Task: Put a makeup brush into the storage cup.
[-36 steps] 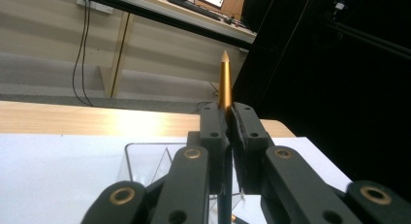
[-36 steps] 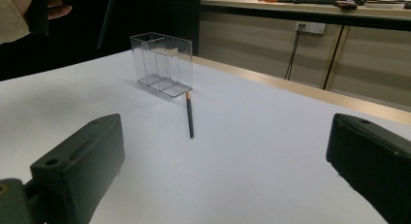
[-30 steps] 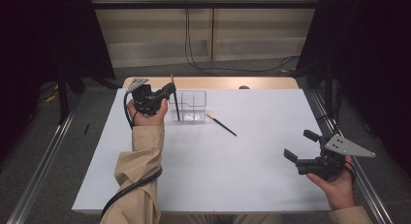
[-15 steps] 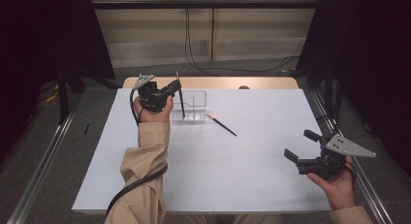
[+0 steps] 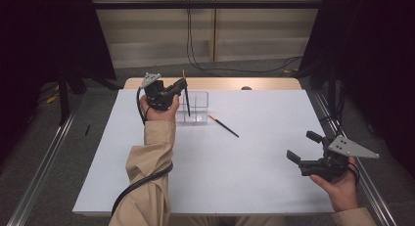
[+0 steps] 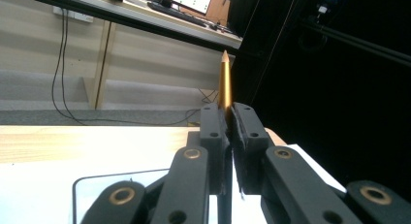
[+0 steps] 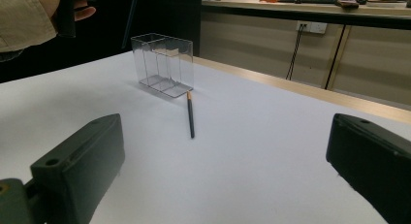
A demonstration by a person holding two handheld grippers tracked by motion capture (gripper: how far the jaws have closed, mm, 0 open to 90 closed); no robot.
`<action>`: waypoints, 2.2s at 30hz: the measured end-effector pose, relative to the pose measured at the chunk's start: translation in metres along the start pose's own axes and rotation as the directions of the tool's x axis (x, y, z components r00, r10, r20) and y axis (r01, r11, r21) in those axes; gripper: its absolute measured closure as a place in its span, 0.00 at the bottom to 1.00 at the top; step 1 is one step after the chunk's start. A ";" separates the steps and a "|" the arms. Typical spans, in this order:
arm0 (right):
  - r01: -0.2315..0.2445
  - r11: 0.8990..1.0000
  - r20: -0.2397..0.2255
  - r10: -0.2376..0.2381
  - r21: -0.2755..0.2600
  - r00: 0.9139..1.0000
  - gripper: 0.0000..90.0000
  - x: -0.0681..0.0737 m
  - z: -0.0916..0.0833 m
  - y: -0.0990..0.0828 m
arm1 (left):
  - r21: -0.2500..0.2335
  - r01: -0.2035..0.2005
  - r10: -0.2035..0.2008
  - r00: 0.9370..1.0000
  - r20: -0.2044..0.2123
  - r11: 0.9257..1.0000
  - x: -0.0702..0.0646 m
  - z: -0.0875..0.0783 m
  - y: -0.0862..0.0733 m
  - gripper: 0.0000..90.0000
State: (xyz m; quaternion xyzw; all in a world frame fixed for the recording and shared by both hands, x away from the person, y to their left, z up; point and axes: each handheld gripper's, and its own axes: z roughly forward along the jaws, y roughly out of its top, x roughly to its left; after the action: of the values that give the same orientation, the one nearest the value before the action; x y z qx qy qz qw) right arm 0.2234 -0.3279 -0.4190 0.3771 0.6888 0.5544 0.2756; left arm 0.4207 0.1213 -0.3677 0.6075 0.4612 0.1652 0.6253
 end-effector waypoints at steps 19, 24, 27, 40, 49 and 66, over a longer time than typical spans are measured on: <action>-0.006 1.000 0.002 0.006 -0.007 1.000 0.00 -0.002 -0.001 0.000 | -0.013 -0.019 0.019 1.000 -0.003 1.000 -0.008 0.018 0.004 0.94; -0.008 1.000 0.005 0.008 -0.007 1.000 0.00 -0.002 -0.001 0.000 | -0.026 -0.020 0.020 1.000 -0.006 0.999 -0.008 0.022 0.005 0.94; -0.009 1.000 0.008 0.009 -0.005 1.000 0.00 -0.002 -0.001 0.000 | -0.022 -0.028 0.028 1.000 -0.006 0.999 -0.008 0.024 0.007 0.94; -0.005 1.000 0.009 0.005 -0.002 1.000 0.00 -0.003 -0.002 -0.001 | -0.024 -0.045 0.045 0.999 0.003 0.999 -0.012 0.036 0.010 0.94; -0.009 1.000 0.004 0.009 -0.002 1.000 0.00 -0.003 -0.001 -0.001 | -0.033 -0.053 0.054 0.999 0.010 0.998 -0.015 0.044 0.013 0.94; -0.004 1.000 0.002 0.004 0.003 1.000 0.00 -0.002 0.001 -0.002 | -0.042 -0.044 0.044 0.999 -0.001 0.998 -0.014 0.055 0.007 0.94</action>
State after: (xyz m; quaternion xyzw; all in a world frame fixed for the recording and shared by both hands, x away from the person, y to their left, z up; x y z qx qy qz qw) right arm 0.2248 -0.3298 -0.4213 0.3794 0.6887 0.5536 0.2743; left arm 0.4589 0.0786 -0.3646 0.6040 0.4441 0.1884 0.6344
